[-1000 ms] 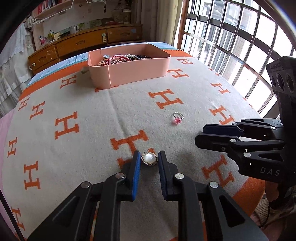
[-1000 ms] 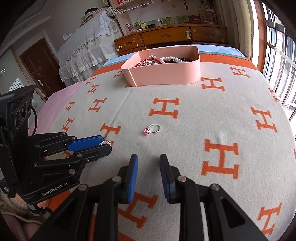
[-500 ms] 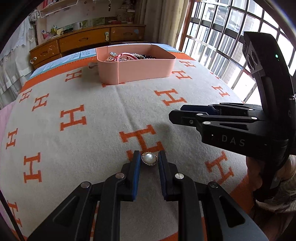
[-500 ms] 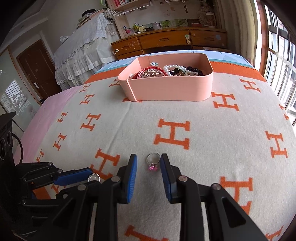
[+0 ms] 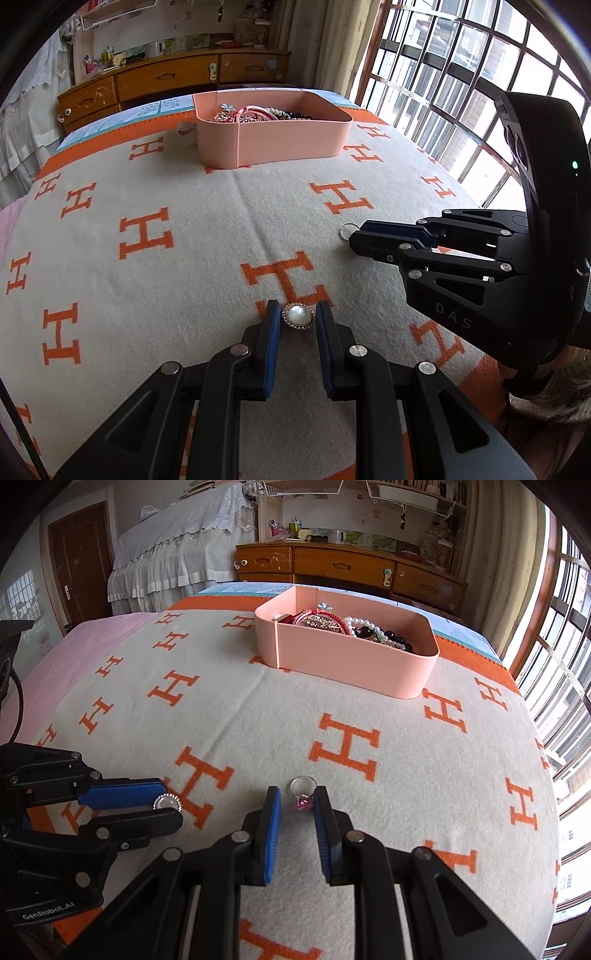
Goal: Organize jewelry
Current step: 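Carry the pearl brooch and pink ring into the box and open both tools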
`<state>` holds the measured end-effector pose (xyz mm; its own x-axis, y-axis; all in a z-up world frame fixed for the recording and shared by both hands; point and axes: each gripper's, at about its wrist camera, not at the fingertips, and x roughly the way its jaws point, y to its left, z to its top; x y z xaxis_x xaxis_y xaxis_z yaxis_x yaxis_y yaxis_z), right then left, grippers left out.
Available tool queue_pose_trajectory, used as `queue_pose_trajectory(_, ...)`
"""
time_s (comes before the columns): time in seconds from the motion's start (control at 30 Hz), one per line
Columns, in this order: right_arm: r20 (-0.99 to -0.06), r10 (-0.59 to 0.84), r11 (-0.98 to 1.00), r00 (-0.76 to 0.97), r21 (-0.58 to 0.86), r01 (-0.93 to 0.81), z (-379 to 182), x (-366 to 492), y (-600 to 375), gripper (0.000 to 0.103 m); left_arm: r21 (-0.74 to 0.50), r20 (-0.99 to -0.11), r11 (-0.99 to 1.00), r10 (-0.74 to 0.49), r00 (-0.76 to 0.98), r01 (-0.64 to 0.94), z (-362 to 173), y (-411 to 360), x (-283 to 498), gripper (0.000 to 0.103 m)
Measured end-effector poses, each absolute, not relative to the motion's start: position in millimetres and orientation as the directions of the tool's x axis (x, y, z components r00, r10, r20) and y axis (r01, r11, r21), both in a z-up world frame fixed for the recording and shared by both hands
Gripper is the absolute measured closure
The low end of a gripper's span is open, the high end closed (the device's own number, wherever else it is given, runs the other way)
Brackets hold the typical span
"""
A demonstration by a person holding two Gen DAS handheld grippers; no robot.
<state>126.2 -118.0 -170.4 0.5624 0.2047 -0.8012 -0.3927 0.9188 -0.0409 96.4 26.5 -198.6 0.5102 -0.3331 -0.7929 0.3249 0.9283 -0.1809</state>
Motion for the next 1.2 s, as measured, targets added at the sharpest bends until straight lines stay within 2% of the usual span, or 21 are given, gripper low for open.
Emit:
queue_pose_trajectory(0.2,-0.807,0.219,0.924,0.548,-0.009,-0.382,-168.5,123.8,-122.8,0.094,-0.216,-0.790,0.926,-0.352,0.503,0.308,-189.7,28.5,101.4,0.086)
queue_pose_trajectory(0.33,-0.807,0.258,0.925,0.531,0.048,-0.377,-151.9,126.3,-131.1,0.094,-0.210,-0.775,0.925,-0.355,0.523,0.316,-160.5,29.2,111.7,0.086)
queue_pose_trajectory(0.63,-0.670,0.314,0.926,0.672,0.059,-0.374,-29.7,151.3,-153.0,0.094,-0.096,-0.656,0.941,-0.305,0.690,0.325,-43.3,25.2,160.5,0.086)
queue_pose_trajectory(0.8,-0.602,0.314,0.935,0.735,0.061,-0.349,20.7,186.0,-160.0,0.094,-0.016,-0.605,0.947,-0.265,0.751,0.321,-7.9,7.2,206.1,0.086)
queue_pose_trajectory(0.97,-0.639,0.305,0.944,0.706,0.108,-0.311,16.3,243.5,-161.6,0.094,-0.045,-0.639,0.940,-0.286,0.714,0.337,-18.1,-10.5,268.4,0.086)
queue_pose_trajectory(1.2,-0.756,0.294,0.953,0.585,0.183,-0.242,-52.6,305.0,-163.9,0.092,-0.031,-0.748,0.948,-0.232,0.622,0.315,-87.0,-29.0,330.0,0.084)
